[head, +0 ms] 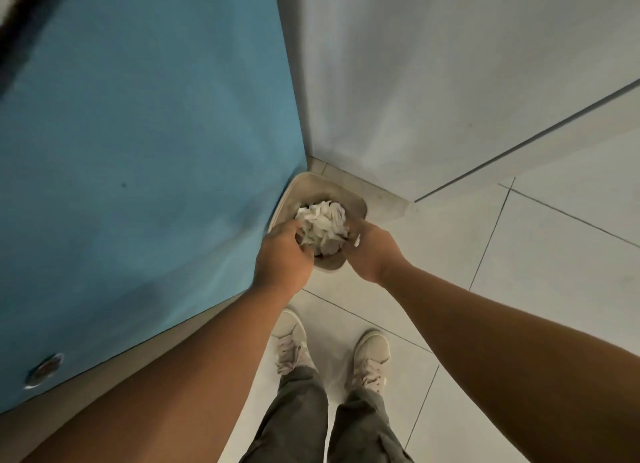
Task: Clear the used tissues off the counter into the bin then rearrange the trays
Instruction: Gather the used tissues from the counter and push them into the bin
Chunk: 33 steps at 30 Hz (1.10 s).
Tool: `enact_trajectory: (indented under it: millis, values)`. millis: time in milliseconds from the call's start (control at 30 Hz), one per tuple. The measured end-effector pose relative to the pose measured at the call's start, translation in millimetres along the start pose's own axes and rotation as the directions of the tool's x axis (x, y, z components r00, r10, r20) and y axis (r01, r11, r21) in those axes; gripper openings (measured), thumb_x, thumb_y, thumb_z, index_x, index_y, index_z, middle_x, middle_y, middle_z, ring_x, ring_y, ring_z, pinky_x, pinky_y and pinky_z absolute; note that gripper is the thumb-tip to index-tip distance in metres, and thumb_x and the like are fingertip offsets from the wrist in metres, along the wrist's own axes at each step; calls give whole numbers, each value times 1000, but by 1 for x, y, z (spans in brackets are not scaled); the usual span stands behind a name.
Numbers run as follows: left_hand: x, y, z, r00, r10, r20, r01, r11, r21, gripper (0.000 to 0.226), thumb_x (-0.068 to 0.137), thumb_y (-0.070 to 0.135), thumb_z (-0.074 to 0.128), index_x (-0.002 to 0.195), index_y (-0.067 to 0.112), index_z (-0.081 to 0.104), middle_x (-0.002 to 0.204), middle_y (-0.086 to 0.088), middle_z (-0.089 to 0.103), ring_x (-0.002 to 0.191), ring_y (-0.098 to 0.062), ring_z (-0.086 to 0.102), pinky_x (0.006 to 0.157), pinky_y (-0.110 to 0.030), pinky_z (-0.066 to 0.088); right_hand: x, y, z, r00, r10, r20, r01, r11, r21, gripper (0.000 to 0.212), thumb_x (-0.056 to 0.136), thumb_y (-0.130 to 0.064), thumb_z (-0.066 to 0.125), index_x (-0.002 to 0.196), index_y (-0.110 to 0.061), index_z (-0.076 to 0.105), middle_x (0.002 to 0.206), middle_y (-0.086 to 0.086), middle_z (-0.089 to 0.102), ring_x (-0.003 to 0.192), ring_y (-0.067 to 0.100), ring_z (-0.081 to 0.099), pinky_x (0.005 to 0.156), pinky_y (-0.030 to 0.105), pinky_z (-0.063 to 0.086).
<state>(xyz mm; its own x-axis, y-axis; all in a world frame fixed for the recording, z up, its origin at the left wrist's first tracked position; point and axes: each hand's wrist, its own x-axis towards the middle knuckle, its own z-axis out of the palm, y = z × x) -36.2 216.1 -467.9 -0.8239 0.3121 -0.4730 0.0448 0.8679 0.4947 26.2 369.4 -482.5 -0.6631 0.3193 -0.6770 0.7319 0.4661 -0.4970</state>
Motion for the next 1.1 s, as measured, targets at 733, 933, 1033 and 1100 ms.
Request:
enact_trajectory:
  millis: [733,933,1033,1100]
  values:
    - [-206,217,-307,807,401,-432,-383,914,134,46,96,29,54,139,15,50,139,-4,54,129,-21,46,107,-33,38,-285,-222,-251,637,-675,-373,617,736,-279,42,93,-22,57,134,-15,55,141,5,52,134,19,43,110,23,27]
    - [-254,205,-374,709,351,-612,-335,931,146,42,96,29,55,136,17,53,136,1,56,126,-18,47,102,-30,41,-329,-285,-251,519,-791,-326,744,605,-283,42,91,-17,58,133,-15,56,140,5,53,133,20,44,113,27,29]
    - [-278,179,-400,669,299,-681,-284,949,139,41,97,30,55,136,19,54,138,3,55,128,-16,46,103,-28,39,-344,-314,-231,467,-843,-268,793,533,-295,40,92,-19,57,132,-17,57,142,3,51,136,18,41,114,28,29]
    - [-293,153,-413,656,254,-710,-233,964,129,40,97,31,55,136,21,54,138,5,54,128,-14,44,103,-24,37,-354,-334,-211,438,-873,-215,819,486,-305,39,93,-19,57,132,-16,57,142,2,51,135,17,41,113,24,27]
